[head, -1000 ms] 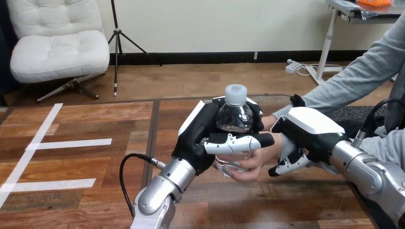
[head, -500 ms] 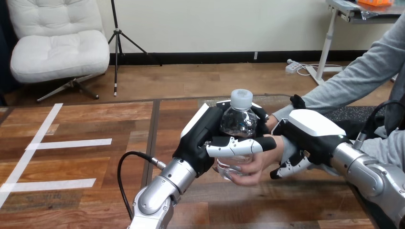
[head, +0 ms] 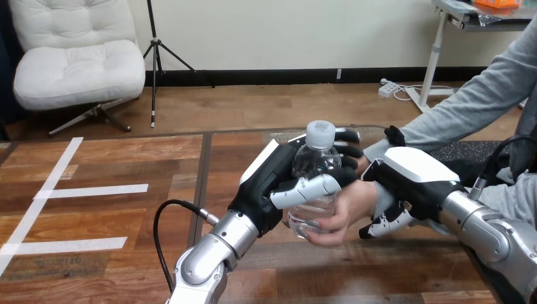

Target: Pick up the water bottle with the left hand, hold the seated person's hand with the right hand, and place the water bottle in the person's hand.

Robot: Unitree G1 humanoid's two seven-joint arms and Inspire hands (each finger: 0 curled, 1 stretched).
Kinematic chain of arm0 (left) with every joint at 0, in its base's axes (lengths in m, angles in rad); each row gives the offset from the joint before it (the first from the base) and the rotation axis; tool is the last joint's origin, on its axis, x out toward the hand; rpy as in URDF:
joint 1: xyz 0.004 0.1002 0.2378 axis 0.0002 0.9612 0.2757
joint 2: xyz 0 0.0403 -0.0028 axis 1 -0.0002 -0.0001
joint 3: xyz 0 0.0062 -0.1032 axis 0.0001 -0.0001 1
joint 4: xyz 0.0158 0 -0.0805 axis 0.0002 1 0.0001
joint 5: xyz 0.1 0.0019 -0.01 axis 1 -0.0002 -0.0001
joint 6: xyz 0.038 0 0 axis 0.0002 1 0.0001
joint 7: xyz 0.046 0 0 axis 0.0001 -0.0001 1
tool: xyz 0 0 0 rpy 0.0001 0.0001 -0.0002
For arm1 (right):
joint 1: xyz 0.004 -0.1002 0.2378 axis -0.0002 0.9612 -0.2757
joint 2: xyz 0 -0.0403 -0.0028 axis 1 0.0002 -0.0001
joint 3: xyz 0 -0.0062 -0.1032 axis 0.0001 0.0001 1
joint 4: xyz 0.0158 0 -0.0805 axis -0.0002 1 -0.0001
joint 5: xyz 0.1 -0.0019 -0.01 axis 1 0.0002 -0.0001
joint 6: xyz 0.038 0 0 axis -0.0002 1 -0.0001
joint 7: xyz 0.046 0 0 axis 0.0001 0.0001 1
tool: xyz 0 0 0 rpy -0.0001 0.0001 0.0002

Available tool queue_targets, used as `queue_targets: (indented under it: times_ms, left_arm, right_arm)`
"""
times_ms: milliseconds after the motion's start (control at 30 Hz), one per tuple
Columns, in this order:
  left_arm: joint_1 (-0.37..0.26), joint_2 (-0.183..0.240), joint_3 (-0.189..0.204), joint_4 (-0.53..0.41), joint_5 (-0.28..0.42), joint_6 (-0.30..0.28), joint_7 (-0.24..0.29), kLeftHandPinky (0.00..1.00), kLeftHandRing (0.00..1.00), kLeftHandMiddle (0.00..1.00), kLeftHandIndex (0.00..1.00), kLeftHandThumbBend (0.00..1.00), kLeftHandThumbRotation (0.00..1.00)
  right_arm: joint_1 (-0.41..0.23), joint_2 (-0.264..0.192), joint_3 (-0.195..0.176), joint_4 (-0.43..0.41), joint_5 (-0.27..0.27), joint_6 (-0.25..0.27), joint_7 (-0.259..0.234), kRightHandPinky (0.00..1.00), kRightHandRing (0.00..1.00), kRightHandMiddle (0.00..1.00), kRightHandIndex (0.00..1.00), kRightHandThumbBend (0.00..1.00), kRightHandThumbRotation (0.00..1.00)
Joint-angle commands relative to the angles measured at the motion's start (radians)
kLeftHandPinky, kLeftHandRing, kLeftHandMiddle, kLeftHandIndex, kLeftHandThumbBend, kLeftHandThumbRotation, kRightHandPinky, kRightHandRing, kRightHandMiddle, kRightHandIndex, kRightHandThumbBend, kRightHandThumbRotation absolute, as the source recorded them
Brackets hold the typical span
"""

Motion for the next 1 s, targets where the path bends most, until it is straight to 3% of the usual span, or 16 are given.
queue_targets:
  times_ms: [0, 967]
  left_arm:
    - [-0.024, 0.011, -0.005, -0.04, 0.005, 0.001, 0.007, 0.99, 0.99, 1.0, 1.0, 1.0, 0.89]
    - [0.003, 0.015, 0.014, -0.087, -0.014, 0.053, 0.045, 1.0, 1.0, 1.0, 1.0, 1.0, 0.95]
  right_arm:
    - [-0.034, 0.004, -0.042, -0.029, 0.036, -0.012, -0.021, 0.11, 0.15, 0.2, 0.22, 0.73, 0.0]
    - [-0.032, 0.004, -0.04, -0.02, 0.034, -0.012, -0.026, 0.11, 0.15, 0.2, 0.22, 0.74, 0.0]
